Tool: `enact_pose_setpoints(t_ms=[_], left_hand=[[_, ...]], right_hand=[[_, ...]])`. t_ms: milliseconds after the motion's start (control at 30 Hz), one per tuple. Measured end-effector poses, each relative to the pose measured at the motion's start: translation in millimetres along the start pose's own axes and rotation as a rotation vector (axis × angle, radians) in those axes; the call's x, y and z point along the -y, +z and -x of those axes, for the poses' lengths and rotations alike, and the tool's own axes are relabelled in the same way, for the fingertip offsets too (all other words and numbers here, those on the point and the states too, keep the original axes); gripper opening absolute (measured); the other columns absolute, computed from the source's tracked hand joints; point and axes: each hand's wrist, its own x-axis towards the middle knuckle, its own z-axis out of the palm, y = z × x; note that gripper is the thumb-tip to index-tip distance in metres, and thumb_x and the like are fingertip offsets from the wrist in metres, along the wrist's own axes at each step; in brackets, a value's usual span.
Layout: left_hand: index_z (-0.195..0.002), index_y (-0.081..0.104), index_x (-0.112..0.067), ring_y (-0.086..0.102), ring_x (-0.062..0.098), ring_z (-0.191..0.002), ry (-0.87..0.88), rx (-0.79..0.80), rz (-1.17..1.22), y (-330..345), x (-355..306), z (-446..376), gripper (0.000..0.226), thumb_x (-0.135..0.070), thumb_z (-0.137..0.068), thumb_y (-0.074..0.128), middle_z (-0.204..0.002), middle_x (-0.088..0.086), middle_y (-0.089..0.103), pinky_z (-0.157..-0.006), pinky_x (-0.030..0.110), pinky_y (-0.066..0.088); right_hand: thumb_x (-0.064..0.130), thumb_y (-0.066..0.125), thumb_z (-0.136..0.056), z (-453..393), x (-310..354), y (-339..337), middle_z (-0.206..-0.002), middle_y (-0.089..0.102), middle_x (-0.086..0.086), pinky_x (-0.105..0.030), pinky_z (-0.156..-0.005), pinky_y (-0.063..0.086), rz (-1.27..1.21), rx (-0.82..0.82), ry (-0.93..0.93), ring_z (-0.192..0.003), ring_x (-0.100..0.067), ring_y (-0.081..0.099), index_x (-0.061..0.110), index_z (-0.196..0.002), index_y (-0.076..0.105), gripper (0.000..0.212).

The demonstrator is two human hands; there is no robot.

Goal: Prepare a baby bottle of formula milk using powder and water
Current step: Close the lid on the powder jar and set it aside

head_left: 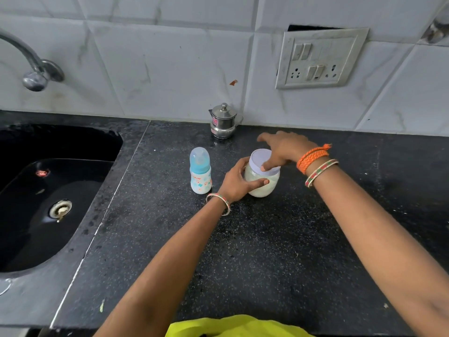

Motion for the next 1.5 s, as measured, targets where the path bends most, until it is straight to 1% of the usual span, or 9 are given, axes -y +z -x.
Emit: enact_pose_setpoints(t_ms=[100,233,400,533,633,867,1033,1300,1500], left_hand=[[-0.132,0.043,-0.022,0.053,0.010,-0.115,0.010,-0.004,-0.005,1,3,-2,0.077,-0.032,-0.067,0.083,-0.130,-0.001,0.056,-0.098,0.026,0.044],[-0.130,0.046,-0.024,0.056,0.011,-0.115,0.024,-0.011,-0.012,2,6,-1,0.078,-0.039,-0.063,0.082,-0.127,-0.003,0.059,-0.100,0.030,0.046],[-0.131,0.044,-0.024,0.053,0.010,-0.114,0.024,-0.021,-0.020,2,5,-2,0.075,-0.033,-0.067,0.082,-0.128,-0.003,0.057,-0.099,0.027,0.043],[-0.134,0.041,-0.025,0.052,0.008,-0.115,0.014,-0.012,-0.035,0,1,-1,0.080,-0.035,-0.066,0.082,-0.131,-0.002,0.056,-0.097,0.025,0.042],[-0.136,0.034,-0.033,0.051,0.008,-0.119,0.022,0.008,-0.055,-6,0,-3,0.091,-0.041,-0.061,0.083,-0.133,-0.005,0.055,-0.101,0.027,0.041],[-0.128,0.046,-0.027,0.056,0.011,-0.107,0.028,0.012,-0.113,2,-2,-2,0.071,-0.033,-0.065,0.078,-0.114,-0.009,0.059,-0.093,0.031,0.047],[-0.133,0.042,-0.022,0.050,0.010,-0.111,0.008,0.073,-0.103,-3,-4,-4,0.074,-0.021,-0.070,0.081,-0.121,-0.005,0.056,-0.095,0.026,0.042],[-0.136,0.012,-0.017,0.042,0.011,-0.124,-0.017,0.327,-0.220,-10,-1,-9,0.101,-0.023,-0.066,0.085,-0.136,0.000,0.038,-0.097,0.021,0.039],[-0.136,0.032,-0.030,0.051,0.012,-0.120,-0.081,0.277,-0.111,5,7,-17,0.101,-0.040,-0.052,0.087,-0.131,-0.007,0.053,-0.104,0.039,0.043]], right_hand=[[0.016,0.074,-0.078,-7,-3,5,-0.141,0.043,-0.005,-0.033,-0.074,0.055,-0.306,0.135,-0.062,-0.104,-0.027,0.054,0.028,-0.138,0.041,0.070],[0.057,0.070,-0.074,-8,-1,17,-0.115,0.062,-0.013,-0.037,-0.071,0.055,-0.270,-0.086,0.052,-0.083,-0.029,0.062,0.012,-0.115,0.056,0.063],[0.074,0.047,-0.078,-10,-1,26,-0.113,0.063,-0.014,-0.033,-0.076,0.042,0.021,-0.181,0.132,-0.105,-0.031,0.060,0.007,-0.113,0.059,0.076],[0.050,0.066,-0.078,-14,-2,25,-0.131,0.047,-0.008,-0.044,-0.094,0.043,-0.067,0.029,-0.178,-0.121,-0.034,0.047,0.031,-0.139,0.036,0.070],[0.049,0.062,-0.078,-14,-12,41,-0.122,0.050,0.000,-0.040,-0.086,0.044,-0.112,-0.166,-0.259,-0.115,-0.027,0.047,0.039,-0.132,0.041,0.059],[0.062,0.039,-0.088,-8,-2,80,-0.111,0.049,-0.015,-0.037,-0.068,0.049,-0.017,-0.483,-0.044,-0.094,-0.031,0.057,0.019,-0.130,0.046,0.060],[0.076,0.030,-0.083,-11,14,61,-0.102,0.061,-0.016,-0.032,-0.062,0.039,0.077,-0.364,0.136,-0.084,-0.028,0.060,0.005,-0.115,0.054,0.081],[0.068,0.029,-0.084,-17,-42,56,-0.126,0.049,-0.005,-0.039,-0.070,0.053,0.251,-0.377,-0.687,-0.099,-0.023,0.052,0.030,-0.139,0.034,0.067],[0.063,0.038,-0.074,-32,-51,66,-0.098,0.051,-0.007,-0.027,-0.047,0.039,0.203,-0.366,-0.645,-0.065,-0.027,0.059,0.021,-0.124,0.050,0.066]])
